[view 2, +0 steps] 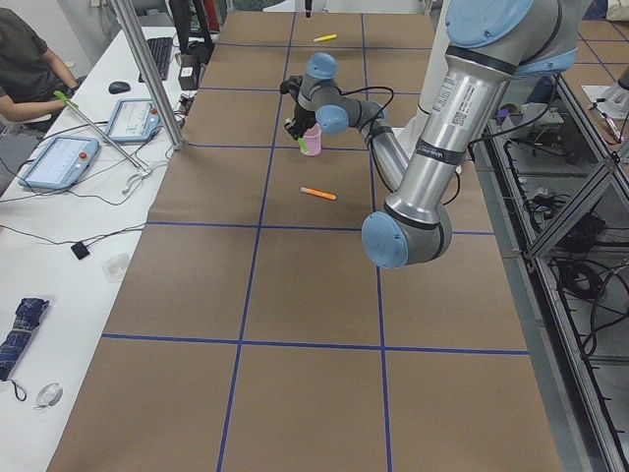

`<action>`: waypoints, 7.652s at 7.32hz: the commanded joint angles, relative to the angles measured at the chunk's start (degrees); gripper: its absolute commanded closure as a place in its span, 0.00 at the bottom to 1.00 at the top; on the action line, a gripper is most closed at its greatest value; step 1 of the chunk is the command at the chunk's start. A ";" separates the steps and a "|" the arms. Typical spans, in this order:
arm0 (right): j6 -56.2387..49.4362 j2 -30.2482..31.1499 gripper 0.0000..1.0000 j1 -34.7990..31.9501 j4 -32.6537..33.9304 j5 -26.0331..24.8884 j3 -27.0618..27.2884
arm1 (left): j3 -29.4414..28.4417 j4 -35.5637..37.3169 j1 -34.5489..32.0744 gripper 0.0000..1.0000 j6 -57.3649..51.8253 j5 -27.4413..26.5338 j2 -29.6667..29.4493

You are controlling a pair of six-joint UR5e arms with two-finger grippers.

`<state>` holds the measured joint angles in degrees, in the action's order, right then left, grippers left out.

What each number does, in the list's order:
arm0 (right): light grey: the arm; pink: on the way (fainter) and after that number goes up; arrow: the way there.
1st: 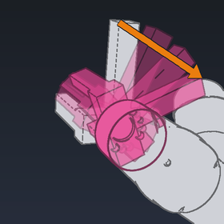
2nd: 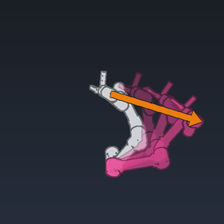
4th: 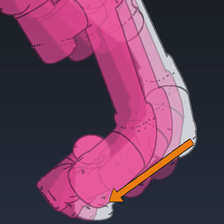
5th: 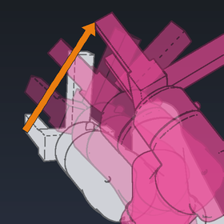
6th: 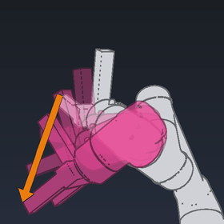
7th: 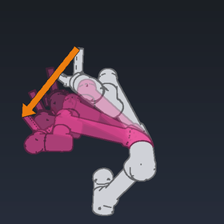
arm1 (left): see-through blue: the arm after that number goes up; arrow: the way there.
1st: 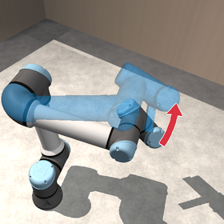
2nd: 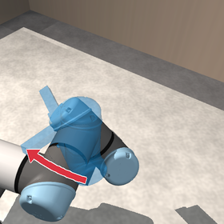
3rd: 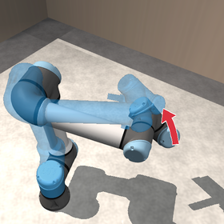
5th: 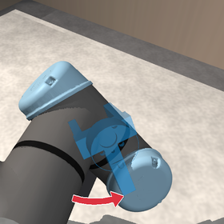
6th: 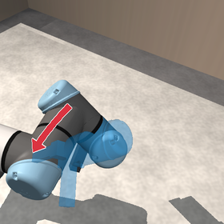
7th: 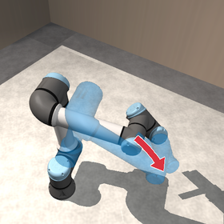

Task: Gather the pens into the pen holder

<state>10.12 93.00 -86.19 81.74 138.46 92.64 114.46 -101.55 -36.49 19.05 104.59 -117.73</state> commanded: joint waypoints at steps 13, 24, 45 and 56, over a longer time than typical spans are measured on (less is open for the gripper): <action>0.08 -0.19 0.00 0.85 0.00 -0.03 -0.62 | -17.69 -15.26 12.84 0.54 8.99 -20.65 -11.73; -12.14 -2.47 0.03 2.43 -12.31 -9.00 -15.38 | -2.15 -13.50 -4.55 0.01 22.96 0.34 10.56; -21.89 -0.72 0.58 8.58 -10.63 -5.83 -21.62 | -1.34 -14.12 -4.82 0.01 28.06 0.44 14.37; -4.15 -0.36 1.00 8.50 -11.16 -2.58 -0.08 | 0.77 -15.34 -4.91 0.00 28.76 0.36 15.42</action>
<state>-3.90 92.60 -77.75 70.77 136.10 84.23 115.12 -116.20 -41.40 47.84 105.01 -102.53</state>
